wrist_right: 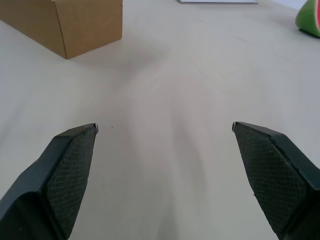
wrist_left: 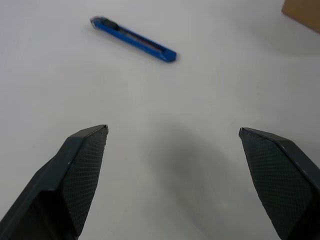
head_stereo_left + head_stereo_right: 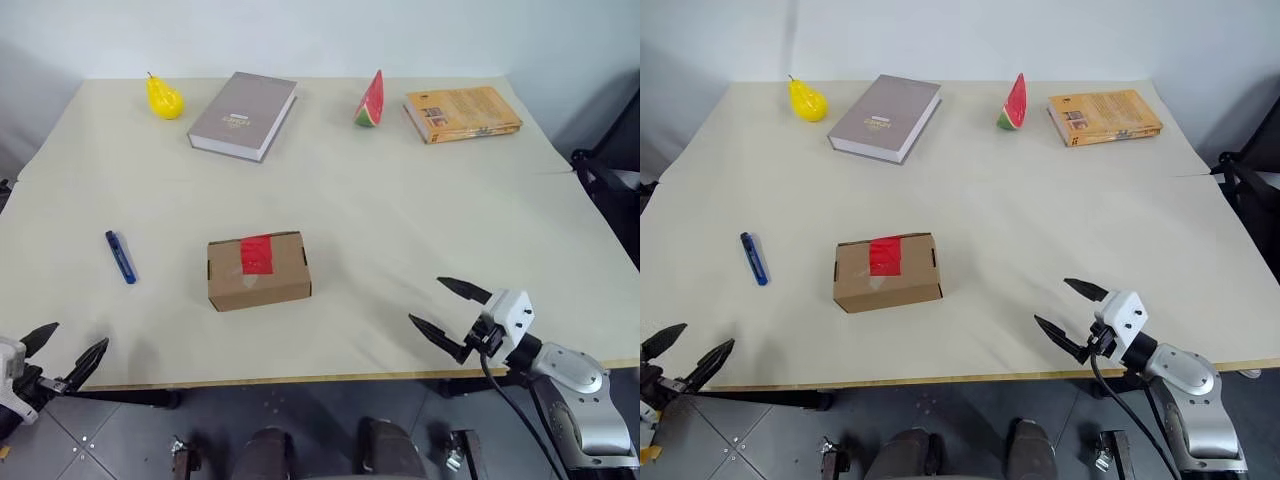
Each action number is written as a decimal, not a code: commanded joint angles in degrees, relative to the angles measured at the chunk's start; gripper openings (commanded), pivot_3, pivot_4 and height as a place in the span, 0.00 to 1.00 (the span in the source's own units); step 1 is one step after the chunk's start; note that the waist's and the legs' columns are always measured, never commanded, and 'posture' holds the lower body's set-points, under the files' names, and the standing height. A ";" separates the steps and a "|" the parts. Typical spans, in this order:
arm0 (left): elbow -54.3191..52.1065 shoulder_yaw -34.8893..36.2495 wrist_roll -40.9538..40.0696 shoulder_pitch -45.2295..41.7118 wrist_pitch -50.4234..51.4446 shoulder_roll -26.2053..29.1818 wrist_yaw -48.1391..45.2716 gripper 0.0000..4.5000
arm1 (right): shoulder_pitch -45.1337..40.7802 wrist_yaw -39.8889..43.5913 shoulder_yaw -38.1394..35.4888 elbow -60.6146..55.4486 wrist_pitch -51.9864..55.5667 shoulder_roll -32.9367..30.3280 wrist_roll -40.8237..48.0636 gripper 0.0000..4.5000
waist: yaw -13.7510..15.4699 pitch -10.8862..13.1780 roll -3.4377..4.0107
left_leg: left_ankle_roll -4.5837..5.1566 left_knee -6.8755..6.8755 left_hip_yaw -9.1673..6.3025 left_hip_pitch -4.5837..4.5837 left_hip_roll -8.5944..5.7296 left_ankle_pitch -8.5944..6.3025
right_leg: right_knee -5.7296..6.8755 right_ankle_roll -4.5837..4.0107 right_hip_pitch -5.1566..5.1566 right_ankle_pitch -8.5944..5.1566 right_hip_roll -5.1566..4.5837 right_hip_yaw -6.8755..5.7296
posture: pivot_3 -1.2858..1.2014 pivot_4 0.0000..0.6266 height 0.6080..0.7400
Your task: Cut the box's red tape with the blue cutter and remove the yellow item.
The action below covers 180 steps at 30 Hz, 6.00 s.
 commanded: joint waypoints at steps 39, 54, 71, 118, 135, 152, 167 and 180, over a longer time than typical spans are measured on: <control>-2.08 -35.66 0.93 -41.60 25.41 6.99 -12.33 0.00 | -38.95 -0.15 24.19 14.50 23.05 11.02 -9.95 0.00 | -1.45 -0.01 -0.03 | -0.14 0.12 0.45 -0.41 0.04 -0.11 | 0.77 0.02 -0.77 0.01 -0.01 -0.29 | 0.52 0.24 1.00; -11.28 -41.49 -1.25 -43.64 32.36 -3.41 -5.30 0.00 | -44.89 3.89 15.03 28.01 16.25 -3.54 -13.17 0.00 | -1.36 0.03 0.02 | -0.12 0.20 0.48 -0.47 0.01 -0.08 | 0.75 0.02 -0.78 0.01 -0.06 -0.25 | 0.52 0.24 1.00; 31.21 -47.20 14.10 -69.78 7.15 -17.18 -4.05 0.00 | -23.90 17.79 21.59 -8.41 41.98 -13.25 0.99 0.00 | 1.55 0.06 -0.09 | -0.04 0.52 0.68 -0.55 -0.03 -0.09 | 0.63 0.04 -0.70 0.03 -0.06 -0.31 | 0.52 0.24 1.00; 5.50 -46.32 11.87 -54.10 19.39 -16.96 7.42 0.00 | -35.97 17.45 14.23 18.17 23.39 -9.31 -5.94 0.00 | 1.04 0.12 0.10 | -0.04 0.85 0.57 -0.60 0.03 -0.11 | 0.82 0.02 -0.63 0.02 -0.07 -0.29 | 0.52 0.24 1.00; 6.50 -47.63 11.86 -53.17 19.36 -8.38 -5.74 0.00 | -23.15 5.32 4.15 7.21 29.93 -16.99 -6.16 0.00 | 1.56 0.13 0.08 | 0.00 0.88 0.69 -0.66 0.02 -0.13 | 0.70 0.04 -0.68 0.02 -0.08 -0.25 | 0.52 0.24 1.00; 0.99 -52.06 12.81 -51.17 23.76 -20.64 3.00 0.00 | -38.35 6.20 11.41 32.86 9.01 -4.33 -12.78 0.00 | 0.91 0.12 0.09 | 0.01 0.87 0.67 -0.67 0.03 -0.12 | 0.78 0.05 -0.68 0.03 -0.10 -0.28 | 0.52 0.24 1.00; 5.42 -51.33 14.18 -52.46 20.90 -21.82 5.28 0.00 | -33.53 5.97 10.14 25.34 13.82 -6.22 -12.22 0.00 | 1.06 0.12 0.10 | 0.02 0.89 0.67 -0.67 0.02 -0.12 | 0.76 0.05 -0.67 0.03 -0.10 -0.27 | 0.52 0.24 1.00; -15.14 -36.60 8.39 -30.99 20.06 -10.22 5.69 0.12 | -23.78 14.50 -5.18 14.50 17.36 -14.89 2.56 0.35 | 0.07 0.12 0.16 | -0.01 0.59 0.69 -0.55 0.07 -0.14 | 0.73 0.05 -0.72 0.03 -0.10 -0.23 | 0.52 0.24 1.00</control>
